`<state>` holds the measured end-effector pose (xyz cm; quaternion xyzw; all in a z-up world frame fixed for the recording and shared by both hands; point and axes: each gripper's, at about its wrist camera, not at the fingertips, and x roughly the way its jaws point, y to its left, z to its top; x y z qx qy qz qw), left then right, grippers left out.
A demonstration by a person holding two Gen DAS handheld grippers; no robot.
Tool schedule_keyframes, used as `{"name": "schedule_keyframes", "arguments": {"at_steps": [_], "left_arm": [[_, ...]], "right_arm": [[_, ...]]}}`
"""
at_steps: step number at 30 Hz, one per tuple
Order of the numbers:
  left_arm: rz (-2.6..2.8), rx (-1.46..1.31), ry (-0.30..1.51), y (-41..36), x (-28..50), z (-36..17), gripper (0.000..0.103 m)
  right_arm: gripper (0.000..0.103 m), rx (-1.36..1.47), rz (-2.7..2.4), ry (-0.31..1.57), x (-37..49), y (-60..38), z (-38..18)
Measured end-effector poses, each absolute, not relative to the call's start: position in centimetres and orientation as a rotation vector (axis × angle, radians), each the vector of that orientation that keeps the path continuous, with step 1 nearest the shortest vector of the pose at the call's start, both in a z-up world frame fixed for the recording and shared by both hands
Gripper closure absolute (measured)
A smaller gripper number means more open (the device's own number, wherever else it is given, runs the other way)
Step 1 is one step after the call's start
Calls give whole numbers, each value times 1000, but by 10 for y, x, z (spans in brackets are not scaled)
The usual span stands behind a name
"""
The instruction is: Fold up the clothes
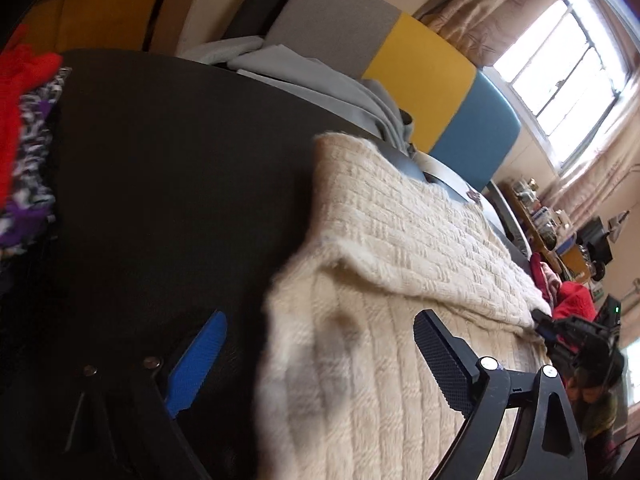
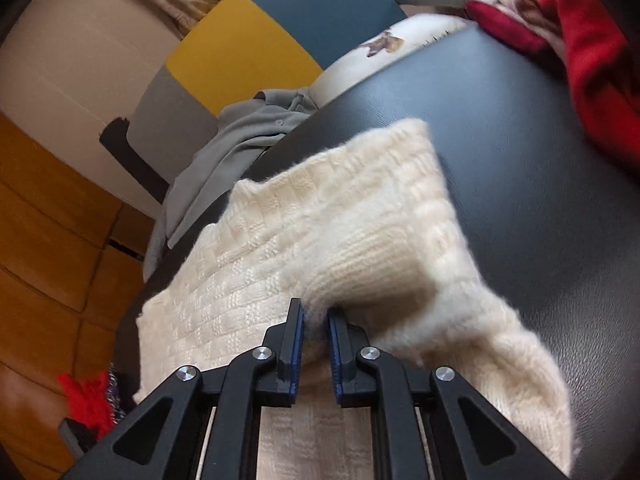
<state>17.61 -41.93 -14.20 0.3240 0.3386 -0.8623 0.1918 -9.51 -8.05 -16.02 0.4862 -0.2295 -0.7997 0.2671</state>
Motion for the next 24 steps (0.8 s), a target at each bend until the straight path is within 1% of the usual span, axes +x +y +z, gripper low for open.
{"name": "schedule_keyframes", "arguments": {"at_steps": [3, 6, 10, 11, 12, 13, 15, 17, 18, 20, 22, 24], "left_arm": [[-2476, 852, 912, -415, 173, -121, 9], [-2537, 842, 855, -409, 151, -103, 8], [-2546, 877, 751, -408, 112, -96, 8], [-2532, 887, 726, -409, 105, -96, 8], [-2514, 893, 693, -410, 98, -97, 8], [-2499, 896, 660, -412, 92, -98, 8], [-2437, 957, 597, -418, 81, -108, 7], [-2345, 1082, 599, -427, 73, -131, 9], [-2320, 1126, 624, -431, 72, -143, 10], [-2331, 1102, 655, -433, 81, -150, 9], [-2344, 1070, 662, -433, 87, -142, 13], [-2402, 998, 656, -431, 90, -126, 12]], "right_arm": [[80, 1306, -2096, -717, -95, -67, -164], [80, 1301, -2073, -833, -98, -51, -166], [80, 1318, -2054, -967, -109, -38, -174], [81, 1312, -2077, -952, -111, -39, -173], [90, 1301, -2102, -928, -112, -39, -170], [94, 1268, -2140, -869, -111, -42, -162], [96, 1181, -2229, -706, -107, -48, -144], [96, 1221, -2292, -528, -108, -57, -142], [95, 1266, -2287, -489, -111, -59, -148], [95, 1290, -2290, -459, -112, -57, -154], [88, 1239, -2350, -429, -107, -54, -140], [81, 1182, -2409, -396, -102, -51, -125]]}}
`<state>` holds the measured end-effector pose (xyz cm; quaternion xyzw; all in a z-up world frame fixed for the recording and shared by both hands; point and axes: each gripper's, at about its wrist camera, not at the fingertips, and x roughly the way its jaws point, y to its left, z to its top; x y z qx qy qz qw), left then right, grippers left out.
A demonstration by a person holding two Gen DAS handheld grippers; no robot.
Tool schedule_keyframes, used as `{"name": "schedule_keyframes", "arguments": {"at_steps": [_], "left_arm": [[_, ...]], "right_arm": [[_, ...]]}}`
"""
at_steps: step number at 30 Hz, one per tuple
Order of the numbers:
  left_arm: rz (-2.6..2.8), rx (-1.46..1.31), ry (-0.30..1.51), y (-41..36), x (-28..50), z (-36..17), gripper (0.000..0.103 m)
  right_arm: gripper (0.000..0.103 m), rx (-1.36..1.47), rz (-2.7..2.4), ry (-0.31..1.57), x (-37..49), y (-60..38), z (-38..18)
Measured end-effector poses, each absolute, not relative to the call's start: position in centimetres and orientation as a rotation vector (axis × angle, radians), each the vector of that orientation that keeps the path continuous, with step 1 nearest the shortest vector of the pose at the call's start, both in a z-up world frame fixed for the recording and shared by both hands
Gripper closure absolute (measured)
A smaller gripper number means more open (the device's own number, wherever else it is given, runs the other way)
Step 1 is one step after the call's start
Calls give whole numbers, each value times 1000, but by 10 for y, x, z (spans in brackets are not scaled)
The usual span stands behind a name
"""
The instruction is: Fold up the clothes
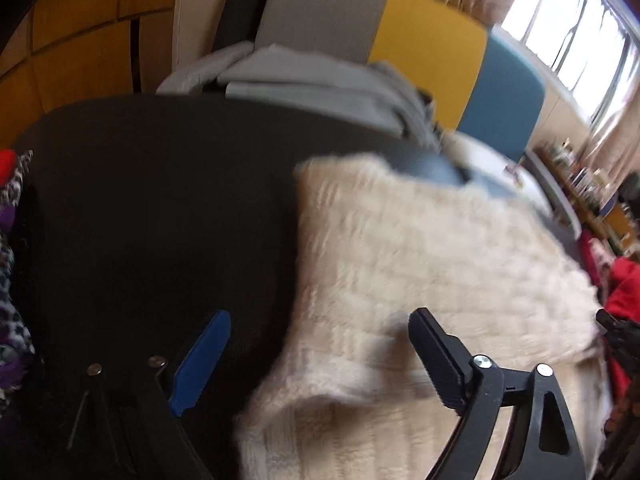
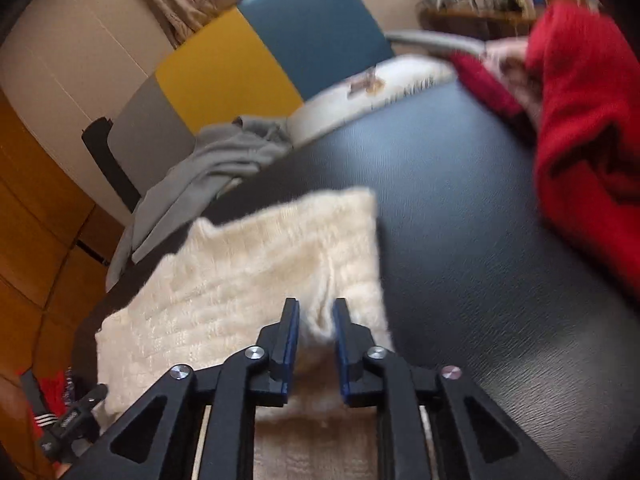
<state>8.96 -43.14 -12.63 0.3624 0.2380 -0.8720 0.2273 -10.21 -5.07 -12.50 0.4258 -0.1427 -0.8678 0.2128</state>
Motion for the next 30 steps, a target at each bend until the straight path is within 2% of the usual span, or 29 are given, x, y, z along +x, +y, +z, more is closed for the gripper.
{"name": "schedule_keyframes", "arguments": {"at_steps": [6, 11, 14, 15, 17, 20, 26, 30], "left_arm": [[-2484, 916, 550, -435, 61, -97, 10], [-2424, 1055, 422, -438, 26, -118, 8], [-2376, 1127, 327, -439, 13, -142, 0], [-2368, 1134, 370, -446, 12, -150, 0], [-2367, 1107, 584, -469, 19, -159, 0], [-2327, 1066, 563, -473, 25, -159, 0], [-2224, 880, 530, -474, 54, -142, 2], [-2307, 819, 570, -478, 70, -122, 4]], "right_arm": [[81, 1008, -2357, -107, -88, -106, -86], [81, 1070, -2304, 347, -87, -171, -128], [81, 1076, -2319, 319, -96, -170, -148], [81, 1074, -2324, 333, -97, -170, -150], [80, 1067, -2327, 352, -98, -173, -151], [79, 1024, -2344, 384, -93, -178, -155], [78, 981, -2389, 464, -86, -189, -158], [78, 982, -2385, 438, -88, -186, -158]]}}
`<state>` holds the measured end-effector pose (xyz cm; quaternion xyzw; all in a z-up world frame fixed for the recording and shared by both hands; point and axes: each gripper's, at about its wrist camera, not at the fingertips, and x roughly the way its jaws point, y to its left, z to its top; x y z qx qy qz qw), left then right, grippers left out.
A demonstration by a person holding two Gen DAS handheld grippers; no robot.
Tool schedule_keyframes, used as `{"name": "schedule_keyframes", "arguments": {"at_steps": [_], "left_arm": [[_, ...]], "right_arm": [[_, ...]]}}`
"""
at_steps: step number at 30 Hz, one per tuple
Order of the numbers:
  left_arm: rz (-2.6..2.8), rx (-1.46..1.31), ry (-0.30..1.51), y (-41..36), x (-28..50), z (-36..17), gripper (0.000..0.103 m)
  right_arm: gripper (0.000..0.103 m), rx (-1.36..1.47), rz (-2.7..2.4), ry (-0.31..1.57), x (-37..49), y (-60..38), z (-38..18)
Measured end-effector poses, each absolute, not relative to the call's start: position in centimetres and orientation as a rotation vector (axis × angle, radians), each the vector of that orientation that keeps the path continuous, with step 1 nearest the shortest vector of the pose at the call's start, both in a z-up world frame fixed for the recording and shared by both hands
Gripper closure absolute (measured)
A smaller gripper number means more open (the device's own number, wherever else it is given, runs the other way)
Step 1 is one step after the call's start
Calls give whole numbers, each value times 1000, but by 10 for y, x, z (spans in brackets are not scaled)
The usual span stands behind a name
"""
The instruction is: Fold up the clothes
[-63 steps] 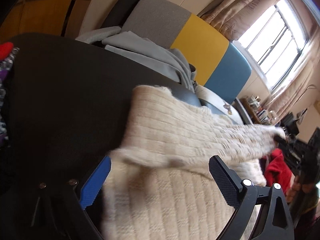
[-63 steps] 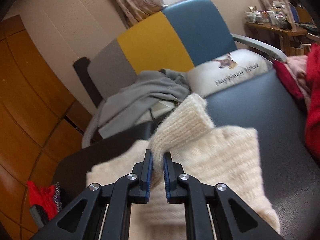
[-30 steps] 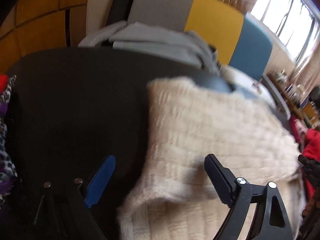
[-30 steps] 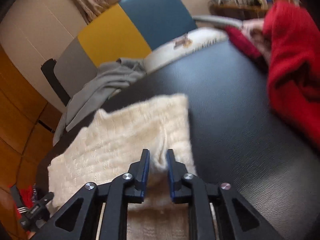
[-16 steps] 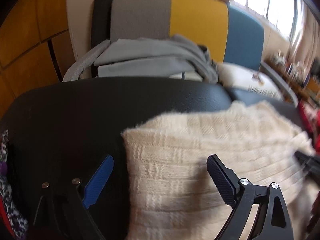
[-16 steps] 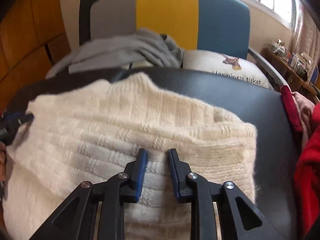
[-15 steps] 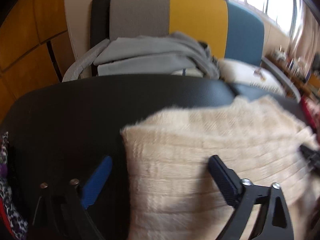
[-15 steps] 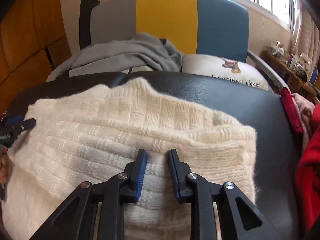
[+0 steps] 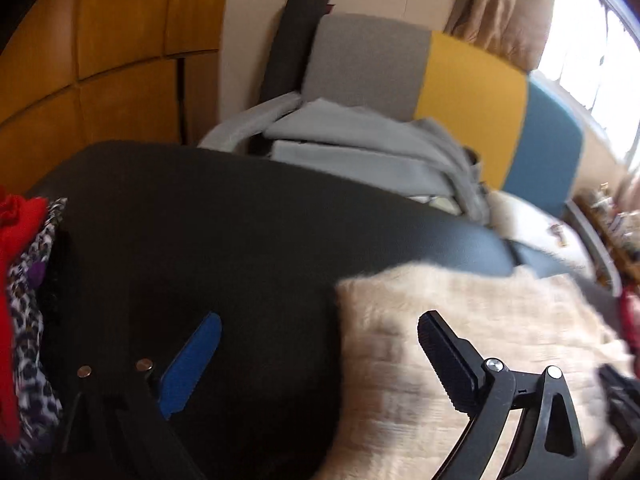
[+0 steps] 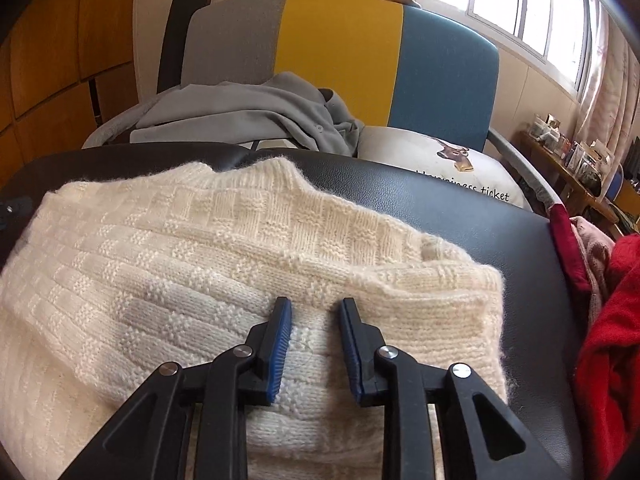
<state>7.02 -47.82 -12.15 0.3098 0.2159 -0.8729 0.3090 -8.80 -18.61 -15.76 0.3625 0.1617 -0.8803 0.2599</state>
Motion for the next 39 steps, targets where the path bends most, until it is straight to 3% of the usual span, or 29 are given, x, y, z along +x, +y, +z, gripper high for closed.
{"name": "schedule_keyframes", "arguments": {"at_steps": [5, 9, 13, 23, 29, 34, 39], "left_arm": [[-2452, 954, 474, -465, 28, -114, 3], [-2363, 1171, 294, -452, -14, -146, 1], [-2366, 1118, 518, -472, -4, -157, 0], [-2332, 1087, 419, -461, -8, -149, 0], [-2379, 1024, 476, -439, 48, -119, 0], [-2407, 1036, 606, -417, 135, -111, 0], [-2403, 1063, 683, -398, 215, -124, 0]], "right_arm": [[78, 981, -2384, 429, -89, -186, -157], [78, 980, -2386, 430, -88, -186, -157], [78, 981, -2379, 411, -88, -184, -158], [78, 984, -2377, 395, -89, -185, -158], [78, 1000, -2364, 363, -91, -183, -157], [77, 1049, -2266, 115, -85, -148, -133], [55, 1100, -2081, -98, -48, -75, -117]]}}
